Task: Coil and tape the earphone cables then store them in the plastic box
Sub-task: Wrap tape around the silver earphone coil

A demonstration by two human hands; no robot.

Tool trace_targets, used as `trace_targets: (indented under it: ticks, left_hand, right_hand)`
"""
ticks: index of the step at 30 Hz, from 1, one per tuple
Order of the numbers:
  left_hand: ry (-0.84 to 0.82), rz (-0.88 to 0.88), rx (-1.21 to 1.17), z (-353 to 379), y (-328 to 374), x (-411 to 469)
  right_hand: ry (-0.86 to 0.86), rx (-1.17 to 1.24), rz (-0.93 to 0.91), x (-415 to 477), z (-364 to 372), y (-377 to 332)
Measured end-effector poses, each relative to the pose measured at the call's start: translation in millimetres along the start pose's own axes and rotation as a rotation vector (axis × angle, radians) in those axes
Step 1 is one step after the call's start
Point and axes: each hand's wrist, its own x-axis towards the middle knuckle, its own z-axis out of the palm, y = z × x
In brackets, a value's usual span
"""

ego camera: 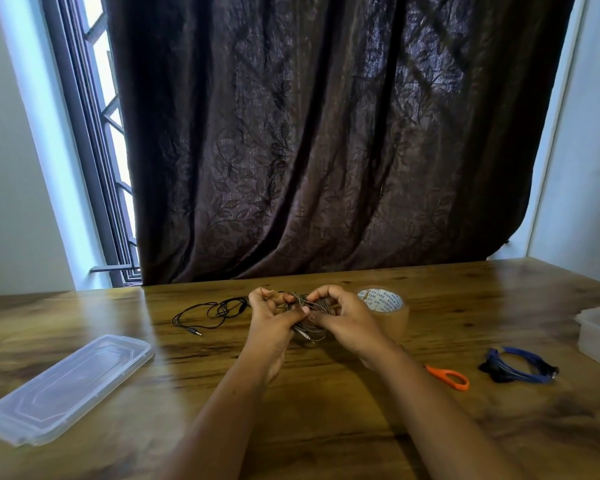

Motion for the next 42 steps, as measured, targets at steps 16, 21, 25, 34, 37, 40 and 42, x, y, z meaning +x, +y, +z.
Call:
trace_targets:
  ticks: [16,21,25,34,37,40,42]
  left_hand:
    - [0.096,-0.026,-0.008,-2.7,5.6,1.3]
    - [0.068,-0.013,0.021,1.4,5.5,-0.6]
    - [0.067,0.009,0.135,-0.1,3.3,-1.2]
    - [-0.067,-0.047,0.129,-0.5,3.6,-3.5]
    - [-0.049,0.011,0.226,-1.4,1.2,-2.8]
    - [0.016,0.081,0.348,-0.8,-1.2,-2.4]
    - [0.058,0.100,0.382,0.0,-2.4,-2.3]
  right_hand:
    - [-0.048,0.133,0.037,-3.7,0.3,-8.2]
    - [-0.010,-0.003,0.015,-2.5,2.2,-4.5]
    - [-0.044,-0.103,0.026,-4.1,0.5,-6.8]
    - [-0.061,-0.336,-0.062,-5.4,3.4,-7.4]
    - [-0.027,-0.502,-0.123,-7.0,3.2,-8.4]
    - [-0.002,-0.651,-0.205,-3.9,4.3,-9.2]
    - [-0.012,-0.695,-0.218,-3.5,4.6,-10.9]
